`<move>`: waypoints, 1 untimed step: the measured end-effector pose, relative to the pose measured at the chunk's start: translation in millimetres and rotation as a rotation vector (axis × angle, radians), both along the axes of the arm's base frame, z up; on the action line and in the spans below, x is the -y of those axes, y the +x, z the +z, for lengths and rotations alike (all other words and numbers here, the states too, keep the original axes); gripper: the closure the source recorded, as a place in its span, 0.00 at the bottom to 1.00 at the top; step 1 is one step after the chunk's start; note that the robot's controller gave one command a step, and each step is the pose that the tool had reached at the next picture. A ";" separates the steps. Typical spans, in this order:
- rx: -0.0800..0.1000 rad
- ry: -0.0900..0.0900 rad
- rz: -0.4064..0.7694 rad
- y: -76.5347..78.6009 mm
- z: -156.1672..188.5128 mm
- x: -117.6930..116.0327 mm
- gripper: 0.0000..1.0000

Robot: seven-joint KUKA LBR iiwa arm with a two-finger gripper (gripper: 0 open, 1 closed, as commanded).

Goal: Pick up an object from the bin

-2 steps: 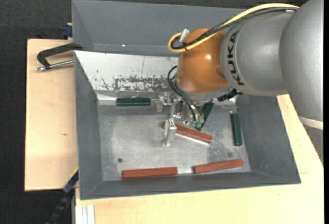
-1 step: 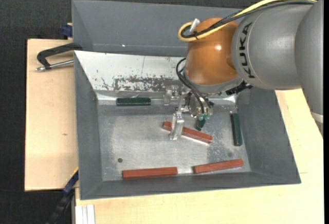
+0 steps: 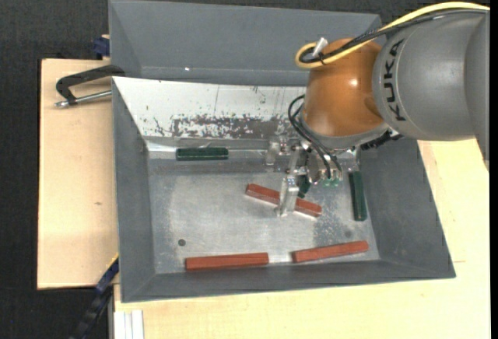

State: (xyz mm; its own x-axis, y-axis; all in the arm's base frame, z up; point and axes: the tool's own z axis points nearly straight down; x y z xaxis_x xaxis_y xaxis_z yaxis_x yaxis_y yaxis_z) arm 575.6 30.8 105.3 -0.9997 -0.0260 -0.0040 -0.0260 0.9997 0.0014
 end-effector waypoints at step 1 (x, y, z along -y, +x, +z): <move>-0.007 -0.001 0.018 -14.4 -36.8 7.8 0.00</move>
Offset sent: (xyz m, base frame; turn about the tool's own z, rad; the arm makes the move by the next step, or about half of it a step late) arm -0.0135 0.0056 -0.0353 0.1326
